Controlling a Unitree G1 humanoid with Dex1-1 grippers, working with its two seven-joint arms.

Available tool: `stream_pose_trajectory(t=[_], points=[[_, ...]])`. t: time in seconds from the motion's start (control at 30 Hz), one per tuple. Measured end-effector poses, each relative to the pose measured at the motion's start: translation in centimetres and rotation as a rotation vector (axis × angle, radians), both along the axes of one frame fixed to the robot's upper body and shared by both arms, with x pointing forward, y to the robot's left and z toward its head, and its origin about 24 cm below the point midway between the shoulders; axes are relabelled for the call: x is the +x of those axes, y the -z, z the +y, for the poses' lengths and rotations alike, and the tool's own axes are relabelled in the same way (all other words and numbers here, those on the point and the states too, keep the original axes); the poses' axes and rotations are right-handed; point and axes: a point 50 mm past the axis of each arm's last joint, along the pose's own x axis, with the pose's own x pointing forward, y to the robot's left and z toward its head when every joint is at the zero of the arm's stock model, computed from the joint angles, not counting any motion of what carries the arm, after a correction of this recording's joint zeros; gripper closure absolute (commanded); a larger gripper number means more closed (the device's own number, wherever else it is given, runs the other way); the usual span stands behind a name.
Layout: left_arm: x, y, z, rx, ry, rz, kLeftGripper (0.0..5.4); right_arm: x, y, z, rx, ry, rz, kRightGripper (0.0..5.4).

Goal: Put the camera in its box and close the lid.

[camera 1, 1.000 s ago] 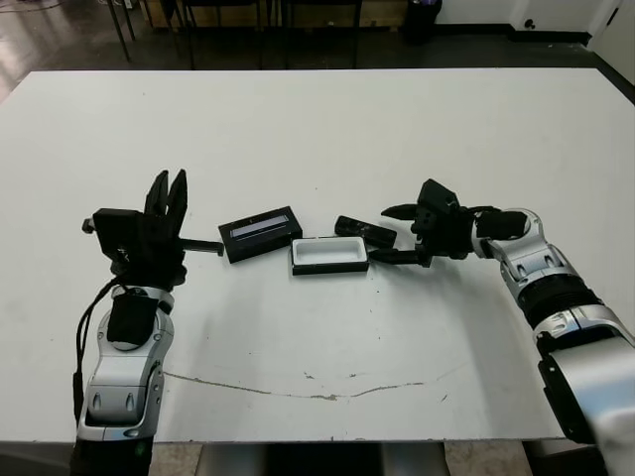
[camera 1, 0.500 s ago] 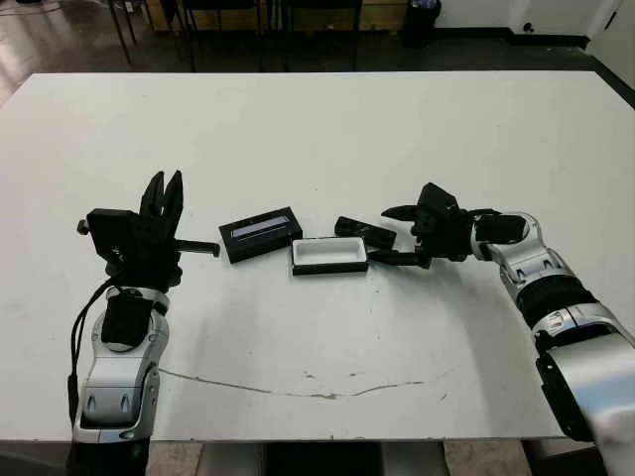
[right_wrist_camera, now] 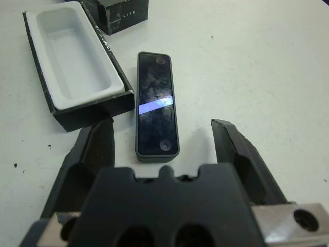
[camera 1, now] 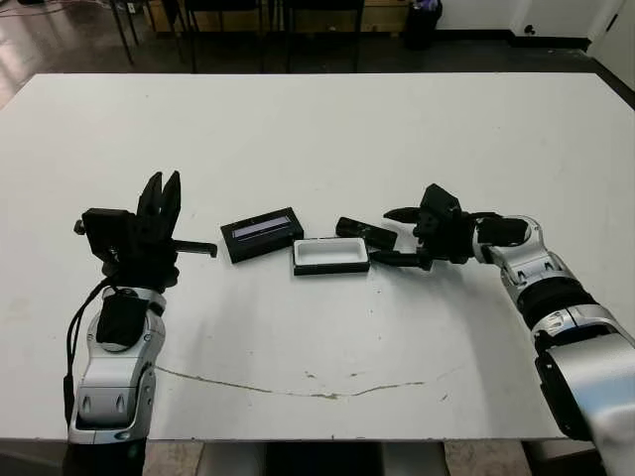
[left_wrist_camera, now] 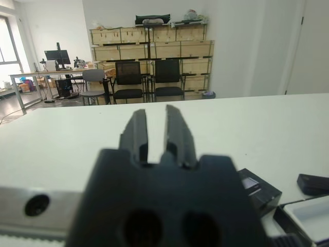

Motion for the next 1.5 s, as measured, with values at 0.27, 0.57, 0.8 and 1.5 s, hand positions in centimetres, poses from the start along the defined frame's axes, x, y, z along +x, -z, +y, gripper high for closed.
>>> stream_pose_trajectory(t=[0.27,0.57,0.8,1.5], points=[[-0.1,-0.1,0.1,0.005,0.0,-0.001,5.4,0.1,-0.2,-0.1,-0.006,0.001,0.013,2.14],[-0.2,-0.2,0.2,0.015,0.003,-0.001,5.4,0.3,-0.4,-0.4,-0.022,-0.003,0.035,2.14],[-0.3,-0.2,0.3,0.017,0.0,0.003,5.4,0.3,-0.7,-1.1,-0.043,0.005,0.05,2.14],[-0.3,-0.2,0.3,0.018,0.0,0.004,5.4,-0.1,-0.3,-2.2,-0.014,0.058,0.078,2.14]])
